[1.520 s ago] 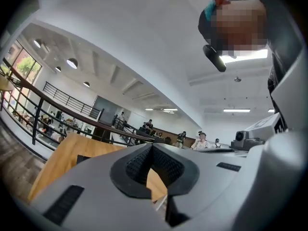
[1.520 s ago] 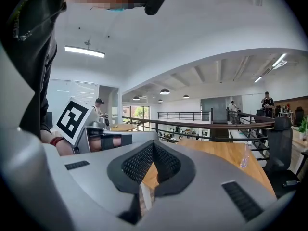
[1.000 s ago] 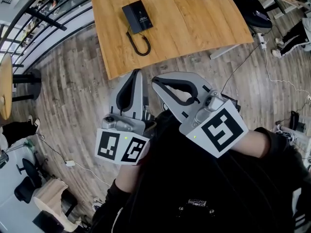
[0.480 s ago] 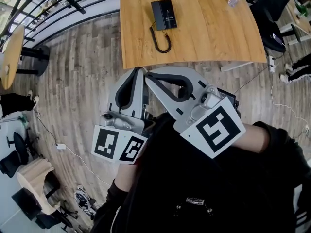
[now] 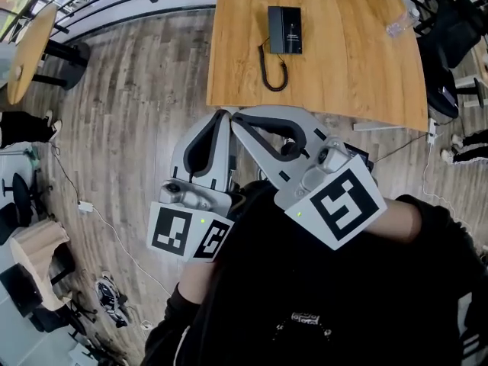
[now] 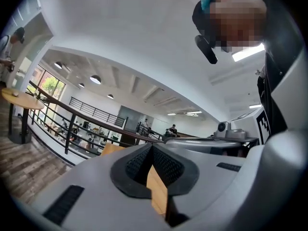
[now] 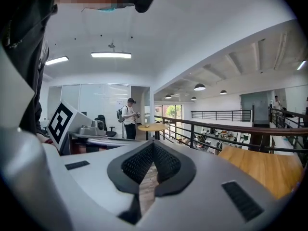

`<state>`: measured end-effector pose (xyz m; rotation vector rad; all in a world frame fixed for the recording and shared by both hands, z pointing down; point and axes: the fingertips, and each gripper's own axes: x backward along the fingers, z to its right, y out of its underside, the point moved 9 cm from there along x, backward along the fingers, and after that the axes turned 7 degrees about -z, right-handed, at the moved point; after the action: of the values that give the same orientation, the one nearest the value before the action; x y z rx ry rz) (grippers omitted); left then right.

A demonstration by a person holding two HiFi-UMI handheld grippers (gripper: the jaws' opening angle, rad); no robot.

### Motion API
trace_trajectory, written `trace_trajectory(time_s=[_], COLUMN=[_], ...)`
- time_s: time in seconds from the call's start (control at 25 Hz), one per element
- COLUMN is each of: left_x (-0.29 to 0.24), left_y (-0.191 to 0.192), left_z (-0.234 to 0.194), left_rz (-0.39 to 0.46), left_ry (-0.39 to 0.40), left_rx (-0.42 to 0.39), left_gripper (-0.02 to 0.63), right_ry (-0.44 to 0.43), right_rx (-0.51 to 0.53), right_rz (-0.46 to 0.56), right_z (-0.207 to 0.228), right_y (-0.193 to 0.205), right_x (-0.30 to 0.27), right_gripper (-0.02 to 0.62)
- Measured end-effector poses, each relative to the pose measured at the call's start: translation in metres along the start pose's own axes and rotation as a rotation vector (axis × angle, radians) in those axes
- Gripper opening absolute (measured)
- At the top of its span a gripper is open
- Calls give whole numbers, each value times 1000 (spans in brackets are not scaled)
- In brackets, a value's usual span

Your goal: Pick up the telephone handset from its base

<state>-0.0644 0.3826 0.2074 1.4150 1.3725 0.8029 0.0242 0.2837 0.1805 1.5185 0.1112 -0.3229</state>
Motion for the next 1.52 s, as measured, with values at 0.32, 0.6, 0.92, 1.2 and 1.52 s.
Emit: trace_trajectory(time_s=[0.32, 0.6, 0.92, 1.2, 1.52], left_x=[-25, -96, -158, -203, -257], left_y=[-13, -27, -31, -34, -33], left_z=[-7, -15, -6, -6, 9], left_rz=[29, 6, -36, -58, -103], left_ry=[-53, -49, -80, -69, -2], left_rx=[28, -6, -3, 32, 0], left_gripper=[-3, -2, -3, -2, -3], right_ry=[-56, -107, -131, -118, -67], right_rx=[-5, 38, -6, -76, -138], right_rz=[8, -40, -45, -6, 36], right_z=[39, 100, 164, 209, 257], right_y=[-9, -7, -2, 1, 12], right_x=[-19, -21, -17, -19, -1], right_gripper=[18, 18, 18, 18, 18])
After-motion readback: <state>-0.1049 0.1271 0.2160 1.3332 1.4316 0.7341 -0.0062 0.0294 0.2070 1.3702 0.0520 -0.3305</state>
